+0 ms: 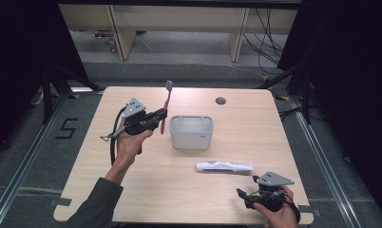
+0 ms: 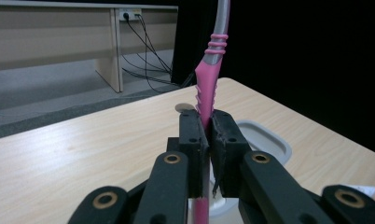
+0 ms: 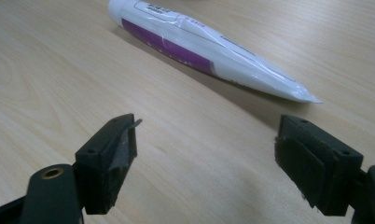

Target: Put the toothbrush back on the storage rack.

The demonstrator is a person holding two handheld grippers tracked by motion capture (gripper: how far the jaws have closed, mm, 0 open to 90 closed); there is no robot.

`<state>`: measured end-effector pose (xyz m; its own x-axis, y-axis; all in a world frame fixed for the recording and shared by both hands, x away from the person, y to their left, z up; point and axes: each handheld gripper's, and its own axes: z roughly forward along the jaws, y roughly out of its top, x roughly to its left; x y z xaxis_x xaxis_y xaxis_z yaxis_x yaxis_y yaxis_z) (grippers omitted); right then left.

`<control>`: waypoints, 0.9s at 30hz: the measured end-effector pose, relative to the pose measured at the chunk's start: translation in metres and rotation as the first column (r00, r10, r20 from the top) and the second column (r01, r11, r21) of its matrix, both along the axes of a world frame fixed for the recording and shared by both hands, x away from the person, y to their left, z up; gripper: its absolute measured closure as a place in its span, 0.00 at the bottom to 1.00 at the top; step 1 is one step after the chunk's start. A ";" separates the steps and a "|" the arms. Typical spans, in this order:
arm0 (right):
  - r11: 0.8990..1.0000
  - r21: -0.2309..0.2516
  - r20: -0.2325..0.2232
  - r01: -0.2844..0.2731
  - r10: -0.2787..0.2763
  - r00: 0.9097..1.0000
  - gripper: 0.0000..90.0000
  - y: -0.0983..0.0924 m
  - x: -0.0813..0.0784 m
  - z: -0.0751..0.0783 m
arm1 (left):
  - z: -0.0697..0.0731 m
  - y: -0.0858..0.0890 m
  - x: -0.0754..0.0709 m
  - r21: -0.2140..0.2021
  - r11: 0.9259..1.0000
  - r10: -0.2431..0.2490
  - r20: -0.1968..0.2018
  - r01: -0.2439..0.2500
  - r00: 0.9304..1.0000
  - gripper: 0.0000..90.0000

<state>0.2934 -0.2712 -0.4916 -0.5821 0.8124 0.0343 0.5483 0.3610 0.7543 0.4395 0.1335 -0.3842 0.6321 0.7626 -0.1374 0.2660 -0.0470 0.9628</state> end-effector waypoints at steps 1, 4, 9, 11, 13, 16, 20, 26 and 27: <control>1.000 -0.001 0.000 -0.001 0.001 1.000 0.24 0.000 0.000 0.000 | 0.001 -0.003 0.001 -0.006 1.000 0.000 0.003 0.000 1.000 0.92; 1.000 0.000 -0.001 -0.001 0.001 1.000 0.24 0.000 0.000 0.000 | 0.004 -0.011 0.004 -0.005 1.000 -0.004 0.009 0.004 1.000 0.92; 1.000 -0.002 -0.004 -0.003 0.003 1.000 0.24 0.000 0.000 0.000 | 0.005 -0.020 0.011 -0.022 1.000 -0.002 0.012 0.002 1.000 0.92; 1.000 0.001 0.000 -0.001 0.001 1.000 0.24 0.000 0.000 0.000 | 0.004 -0.022 0.016 -0.028 1.000 0.002 0.015 -0.002 1.000 0.92; 1.000 0.000 0.000 -0.001 0.001 1.000 0.24 0.000 0.000 0.000 | 0.002 -0.025 0.020 -0.032 0.999 0.015 0.010 -0.015 1.000 0.92; 1.000 0.010 -0.015 0.009 -0.009 1.000 0.24 0.000 -0.001 0.000 | -0.002 -0.028 0.026 -0.035 0.999 0.024 0.004 -0.024 1.000 0.92; 1.000 -0.002 0.005 -0.008 0.008 1.000 0.24 -0.001 0.000 0.000 | -0.008 -0.030 0.033 -0.053 0.998 0.036 0.001 -0.036 0.999 0.92; 1.000 -0.003 0.005 -0.009 0.009 1.000 0.24 -0.002 0.000 0.000 | -0.017 -0.030 0.039 -0.061 0.997 0.054 -0.001 -0.054 0.999 0.92; 1.000 -0.003 0.001 -0.006 0.006 1.000 0.24 -0.002 0.000 0.000 | -0.019 -0.030 0.040 -0.058 0.997 0.054 -0.001 -0.054 0.999 0.92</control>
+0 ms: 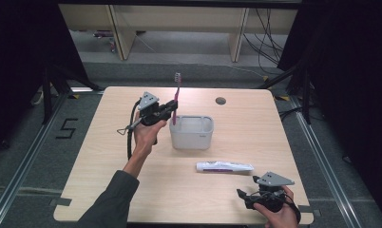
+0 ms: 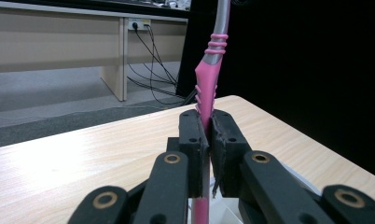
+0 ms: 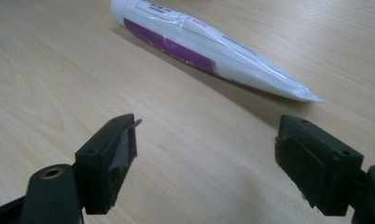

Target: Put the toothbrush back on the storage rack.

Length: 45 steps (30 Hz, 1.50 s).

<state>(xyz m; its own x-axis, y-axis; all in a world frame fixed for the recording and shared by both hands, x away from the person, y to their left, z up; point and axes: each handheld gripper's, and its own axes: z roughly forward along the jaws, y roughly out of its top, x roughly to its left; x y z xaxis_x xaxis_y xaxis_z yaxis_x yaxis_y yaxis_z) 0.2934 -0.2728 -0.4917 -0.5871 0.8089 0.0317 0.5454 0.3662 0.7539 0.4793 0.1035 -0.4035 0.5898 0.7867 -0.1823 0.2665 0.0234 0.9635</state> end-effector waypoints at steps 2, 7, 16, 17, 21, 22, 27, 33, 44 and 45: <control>1.000 0.007 -0.009 0.007 -0.007 1.000 0.24 0.001 -0.001 0.000 | -0.003 -0.001 0.000 0.007 1.000 0.001 0.001 -0.001 1.000 0.92; 1.000 -0.007 0.012 -0.009 0.009 1.000 0.24 0.000 0.000 0.000 | -0.009 -0.001 0.001 0.003 1.000 0.005 -0.009 -0.005 1.000 0.92; 1.000 -0.011 0.010 -0.009 0.009 1.000 0.24 -0.001 0.000 0.000 | -0.025 -0.001 0.001 0.015 1.000 0.015 -0.027 -0.015 1.000 0.92; 1.000 -0.012 0.010 -0.009 0.009 1.000 0.24 -0.001 0.000 0.000 | -0.026 -0.001 0.001 0.018 1.000 0.014 -0.028 -0.013 1.000 0.92; 1.000 -0.010 0.006 -0.010 0.010 1.000 0.24 0.000 0.000 0.000 | -0.031 -0.005 0.000 0.041 0.999 0.014 -0.025 -0.013 1.000 0.92; 1.000 0.002 -0.003 -0.014 0.014 1.000 0.24 0.000 0.000 0.000 | -0.032 -0.006 0.000 0.044 0.999 0.011 -0.025 -0.010 1.000 0.92; 1.000 -0.003 0.003 -0.011 0.011 1.000 0.24 0.000 0.000 0.000 | -0.036 -0.010 -0.001 0.073 0.997 0.009 -0.031 -0.007 0.999 0.92; 1.000 -0.012 0.008 -0.013 0.013 1.000 0.24 -0.001 0.000 0.000 | -0.039 -0.011 -0.002 0.084 0.996 0.014 -0.043 -0.010 0.999 0.92; 1.000 -0.003 0.003 -0.012 0.012 1.000 0.24 0.000 0.000 -0.001 | -0.042 -0.011 -0.002 0.115 0.993 0.020 -0.039 -0.015 0.999 0.91; 1.000 -0.003 0.001 -0.015 0.015 1.000 0.24 0.000 0.000 -0.001 | -0.042 -0.011 -0.002 0.114 0.993 0.023 -0.039 -0.019 0.999 0.91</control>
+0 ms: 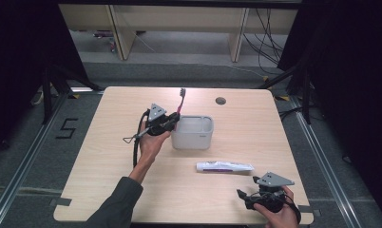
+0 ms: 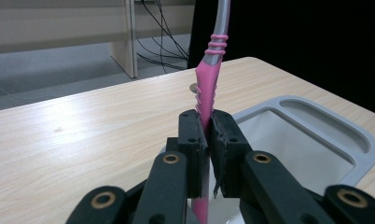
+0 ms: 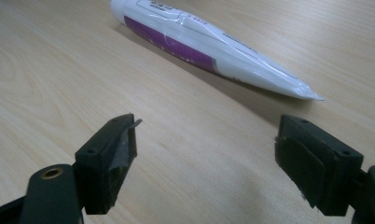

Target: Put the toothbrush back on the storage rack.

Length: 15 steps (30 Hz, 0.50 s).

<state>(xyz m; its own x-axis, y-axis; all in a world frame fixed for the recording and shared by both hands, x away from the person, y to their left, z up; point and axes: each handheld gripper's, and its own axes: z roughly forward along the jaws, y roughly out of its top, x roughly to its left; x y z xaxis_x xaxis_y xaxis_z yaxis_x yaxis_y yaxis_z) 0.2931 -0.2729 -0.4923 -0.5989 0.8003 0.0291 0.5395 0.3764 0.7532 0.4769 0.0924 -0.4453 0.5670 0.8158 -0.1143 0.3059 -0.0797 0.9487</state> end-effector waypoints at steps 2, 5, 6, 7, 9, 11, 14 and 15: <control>1.000 -0.001 0.000 0.000 0.000 1.000 0.24 0.000 0.000 0.000 | 0.000 0.000 0.000 0.007 1.000 -0.001 -0.001 0.001 1.000 0.91; 1.000 0.001 -0.004 0.000 0.000 1.000 0.24 0.000 0.000 0.000 | 0.000 0.000 -0.001 0.020 1.000 0.002 -0.006 -0.001 1.000 0.90; 1.000 -0.002 -0.002 0.002 -0.002 1.000 0.24 0.000 0.000 0.000 | 0.000 0.000 -0.002 0.022 1.000 -0.003 -0.007 0.003 1.000 0.90; 1.000 -0.002 -0.002 0.004 -0.004 1.000 0.24 0.000 0.000 0.000 | 0.000 0.000 -0.002 0.023 1.000 -0.004 -0.006 0.005 1.000 0.90; 1.000 -0.001 -0.004 0.001 -0.001 1.000 0.24 0.000 0.000 0.000 | 0.001 -0.001 -0.002 0.021 1.000 -0.003 -0.003 0.003 1.000 0.88; 1.000 -0.002 -0.002 -0.001 0.001 1.000 0.24 0.000 0.000 0.000 | 0.002 -0.002 -0.004 0.035 0.999 -0.001 0.002 0.000 1.000 0.90; 1.000 -0.012 0.008 0.002 -0.002 1.000 0.24 0.000 0.000 0.000 | 0.004 -0.002 -0.005 0.032 0.999 -0.001 0.005 0.001 1.000 0.89; 1.000 -0.013 0.007 0.002 -0.002 1.000 0.24 0.000 0.000 0.000 | 0.004 -0.002 -0.006 0.032 0.999 0.001 0.004 -0.001 1.000 0.88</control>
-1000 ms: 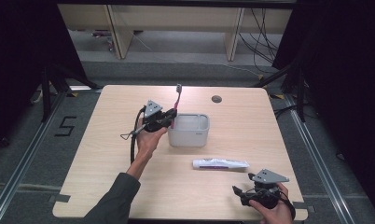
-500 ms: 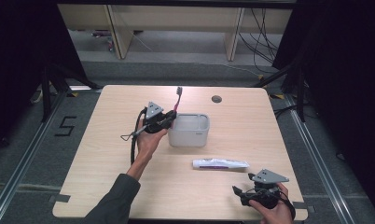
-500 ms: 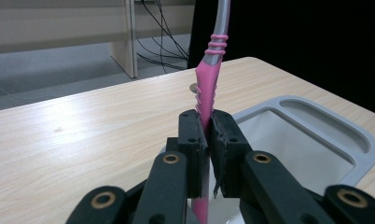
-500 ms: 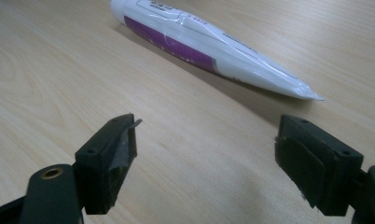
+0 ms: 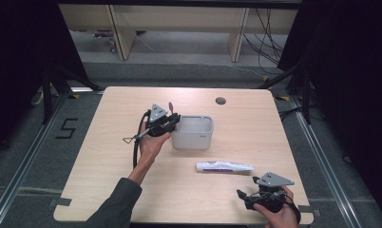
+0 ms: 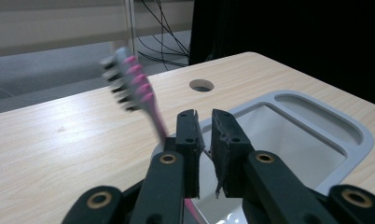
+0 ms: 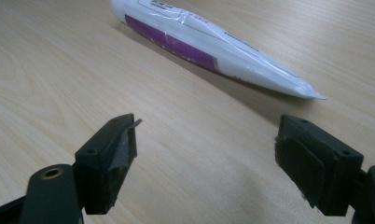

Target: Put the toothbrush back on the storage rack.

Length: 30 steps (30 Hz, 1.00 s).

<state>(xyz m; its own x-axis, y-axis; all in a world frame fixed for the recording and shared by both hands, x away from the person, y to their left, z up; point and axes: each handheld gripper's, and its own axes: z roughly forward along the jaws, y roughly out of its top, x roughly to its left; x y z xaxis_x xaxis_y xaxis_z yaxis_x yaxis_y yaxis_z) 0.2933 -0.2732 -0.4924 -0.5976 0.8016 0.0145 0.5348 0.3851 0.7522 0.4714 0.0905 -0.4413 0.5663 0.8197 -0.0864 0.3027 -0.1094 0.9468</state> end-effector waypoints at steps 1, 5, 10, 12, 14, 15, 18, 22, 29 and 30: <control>1.000 0.001 -0.001 0.001 -0.001 1.000 0.24 0.000 0.000 0.000 | 0.001 0.001 0.000 0.000 1.000 0.001 0.000 -0.001 1.000 0.88; 1.000 0.003 -0.003 0.003 -0.003 1.000 0.24 0.000 0.000 0.000 | 0.003 0.002 -0.002 -0.002 1.000 -0.003 0.001 0.003 1.000 0.87; 1.000 0.004 0.002 0.004 -0.004 1.000 0.24 0.000 0.000 0.000 | 0.008 0.002 -0.007 -0.007 1.000 -0.004 -0.008 0.003 1.000 0.78; 1.000 0.001 0.003 0.005 -0.005 1.000 0.24 -0.001 0.000 0.000 | 0.011 0.004 -0.010 -0.012 1.000 0.004 -0.013 -0.004 1.000 0.71; 1.000 0.009 -0.004 0.005 -0.005 1.000 0.24 0.000 0.000 0.000 | 0.014 0.005 -0.012 -0.023 1.000 0.011 -0.014 -0.011 1.000 0.63; 1.000 0.008 0.000 0.004 -0.004 1.000 0.24 0.000 0.000 0.001 | 0.016 0.007 -0.014 -0.029 1.000 0.008 -0.023 -0.009 1.000 0.59; 1.000 0.007 0.002 0.010 -0.010 1.000 0.24 -0.001 0.000 0.001 | 0.020 0.011 -0.020 -0.021 1.000 0.008 -0.043 -0.009 0.999 0.49; 1.000 0.010 -0.002 0.011 -0.011 1.000 0.24 -0.001 -0.001 0.001 | 0.021 0.020 -0.028 -0.021 1.000 0.008 -0.080 -0.010 0.997 0.41; 0.999 0.025 -0.008 0.030 -0.030 1.000 0.24 0.000 -0.001 0.001 | 0.016 0.038 -0.047 -0.034 0.999 -0.033 -0.147 0.028 0.989 0.31; 0.999 0.032 -0.006 0.026 -0.026 1.000 0.24 0.000 -0.001 0.000 | 0.014 0.042 -0.051 -0.033 0.999 -0.039 -0.151 0.034 0.988 0.31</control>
<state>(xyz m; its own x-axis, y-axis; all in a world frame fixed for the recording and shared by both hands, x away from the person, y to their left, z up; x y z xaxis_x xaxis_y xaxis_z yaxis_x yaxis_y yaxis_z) 0.2927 -0.2734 -0.4923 -0.5761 0.8162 0.0436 0.5487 0.3467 0.7607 0.4207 0.1320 -0.4273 0.5743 0.7944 -0.1978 0.4393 -0.0951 0.8933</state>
